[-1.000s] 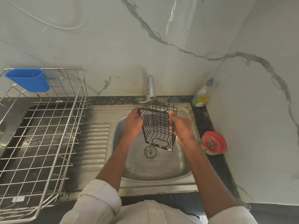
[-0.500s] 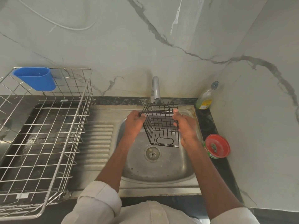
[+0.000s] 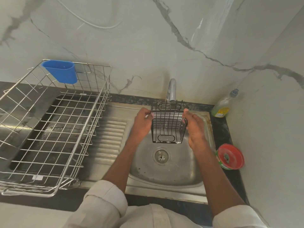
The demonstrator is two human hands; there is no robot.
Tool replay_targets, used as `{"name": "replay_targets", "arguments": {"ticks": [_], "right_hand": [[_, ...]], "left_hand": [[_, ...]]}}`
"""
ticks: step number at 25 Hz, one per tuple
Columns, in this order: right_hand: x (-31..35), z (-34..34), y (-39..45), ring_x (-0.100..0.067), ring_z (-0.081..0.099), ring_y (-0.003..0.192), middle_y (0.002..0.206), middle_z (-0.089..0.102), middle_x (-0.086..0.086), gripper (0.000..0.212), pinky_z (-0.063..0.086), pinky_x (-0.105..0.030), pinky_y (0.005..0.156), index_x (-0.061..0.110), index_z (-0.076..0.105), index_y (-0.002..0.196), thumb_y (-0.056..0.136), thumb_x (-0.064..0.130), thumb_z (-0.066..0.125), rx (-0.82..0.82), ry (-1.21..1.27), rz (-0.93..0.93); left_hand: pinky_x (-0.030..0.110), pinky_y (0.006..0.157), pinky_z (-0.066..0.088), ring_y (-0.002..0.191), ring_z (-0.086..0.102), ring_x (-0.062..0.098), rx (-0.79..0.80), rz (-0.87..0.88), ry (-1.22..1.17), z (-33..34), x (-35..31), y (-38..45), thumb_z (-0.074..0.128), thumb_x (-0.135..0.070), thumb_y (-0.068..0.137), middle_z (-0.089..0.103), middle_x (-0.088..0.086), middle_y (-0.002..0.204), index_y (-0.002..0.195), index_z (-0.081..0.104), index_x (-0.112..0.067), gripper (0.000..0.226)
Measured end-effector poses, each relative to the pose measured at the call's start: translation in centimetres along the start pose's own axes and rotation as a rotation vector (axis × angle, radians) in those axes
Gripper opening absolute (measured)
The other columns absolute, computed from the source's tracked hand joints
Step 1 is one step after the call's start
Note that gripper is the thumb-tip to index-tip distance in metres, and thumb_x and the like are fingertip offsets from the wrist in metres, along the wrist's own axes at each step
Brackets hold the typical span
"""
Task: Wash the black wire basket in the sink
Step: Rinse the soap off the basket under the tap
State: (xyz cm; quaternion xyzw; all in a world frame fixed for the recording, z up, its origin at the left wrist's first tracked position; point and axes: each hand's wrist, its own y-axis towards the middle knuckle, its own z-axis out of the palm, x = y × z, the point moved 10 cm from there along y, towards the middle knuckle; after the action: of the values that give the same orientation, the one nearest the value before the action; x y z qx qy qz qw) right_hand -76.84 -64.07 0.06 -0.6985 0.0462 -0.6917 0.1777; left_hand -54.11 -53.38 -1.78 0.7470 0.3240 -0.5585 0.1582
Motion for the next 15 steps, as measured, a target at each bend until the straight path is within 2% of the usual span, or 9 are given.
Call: {"name": "replay_targets", "arguments": {"ticks": [2, 4, 6, 9, 11, 13, 15], "right_hand": [[0.1, -1.3, -0.1, -0.021, 0.067, 0.116, 0.11, 0.077, -0.003, 0.039, 0.045, -0.047, 0.113, 0.011, 0.076, 0.106, 0.091, 0.046, 0.075, -0.026, 0.034, -0.003], [0.2, -2.5, -0.2, -0.023, 0.067, 0.116, 0.111, 0.077, -0.007, 0.039, 0.048, -0.041, 0.108, 0.009, 0.076, 0.108, 0.092, 0.044, 0.075, -0.044, 0.064, -0.003], [0.4, -3.4, -0.2, -0.025, 0.067, 0.117, 0.113, 0.076, -0.01, 0.039, 0.049, -0.036, 0.103, 0.007, 0.076, 0.108, 0.092, 0.043, 0.074, -0.06, 0.08, -0.009], [0.7, -3.6, 0.1, -0.023, 0.067, 0.117, 0.112, 0.076, -0.008, 0.033, 0.048, -0.032, 0.098, 0.012, 0.076, 0.1, 0.093, 0.043, 0.074, -0.065, 0.087, -0.015], [0.5, -2.9, 0.3, -0.021, 0.067, 0.115, 0.107, 0.077, -0.003, 0.031, 0.048, -0.034, 0.101, 0.012, 0.076, 0.098, 0.093, 0.043, 0.074, -0.049, 0.094, -0.015], [0.2, -1.9, 0.4, -0.021, 0.068, 0.113, 0.104, 0.077, -0.001, 0.032, 0.049, -0.038, 0.106, 0.009, 0.077, 0.1, 0.093, 0.04, 0.075, -0.026, 0.117, -0.011], [-0.1, -0.6, 0.6, -0.019, 0.068, 0.106, 0.102, 0.077, -0.001, 0.022, 0.049, -0.043, 0.11, 0.014, 0.077, 0.095, 0.091, 0.035, 0.077, 0.001, 0.153, 0.003]], "left_hand": [[0.054, 0.101, 0.052, 0.108, 0.067, 0.025, 0.011, -0.003, 0.054, 1.0, 0.2, 0.5, 0.059, -0.045, 0.097, 0.072, 0.0, 0.11, 0.089, 0.057, -0.042, 0.009], [0.054, 0.103, 0.051, 0.109, 0.066, 0.027, 0.021, 0.01, 0.039, 1.9, -1.0, 0.4, 0.062, -0.036, 0.099, 0.073, 0.004, 0.111, 0.091, 0.059, -0.036, 0.009], [0.052, 0.104, 0.05, 0.112, 0.065, 0.028, 0.03, 0.019, 0.02, 2.6, -2.1, 0.3, 0.063, -0.023, 0.103, 0.072, 0.009, 0.113, 0.099, 0.062, -0.02, 0.005], [0.054, 0.102, 0.051, 0.109, 0.067, 0.028, 0.029, 0.016, 0.002, 2.8, -2.1, 0.5, 0.063, -0.022, 0.102, 0.073, 0.01, 0.11, 0.099, 0.062, -0.017, 0.006], [0.05, 0.101, 0.052, 0.107, 0.067, 0.028, -0.005, -0.003, -0.011, 2.0, -1.9, 0.4, 0.064, -0.021, 0.101, 0.073, 0.01, 0.109, 0.096, 0.061, -0.017, 0.007], [0.039, 0.094, 0.05, 0.106, 0.064, 0.026, -0.044, -0.021, -0.043, 0.9, -2.0, 0.0, 0.065, -0.016, 0.101, 0.071, 0.013, 0.11, 0.096, 0.062, -0.011, 0.007], [0.033, 0.087, 0.046, 0.107, 0.062, 0.025, -0.077, -0.032, -0.078, -0.4, -2.0, -0.3, 0.067, -0.012, 0.1, 0.071, 0.015, 0.112, 0.091, 0.059, -0.012, 0.011]]}}
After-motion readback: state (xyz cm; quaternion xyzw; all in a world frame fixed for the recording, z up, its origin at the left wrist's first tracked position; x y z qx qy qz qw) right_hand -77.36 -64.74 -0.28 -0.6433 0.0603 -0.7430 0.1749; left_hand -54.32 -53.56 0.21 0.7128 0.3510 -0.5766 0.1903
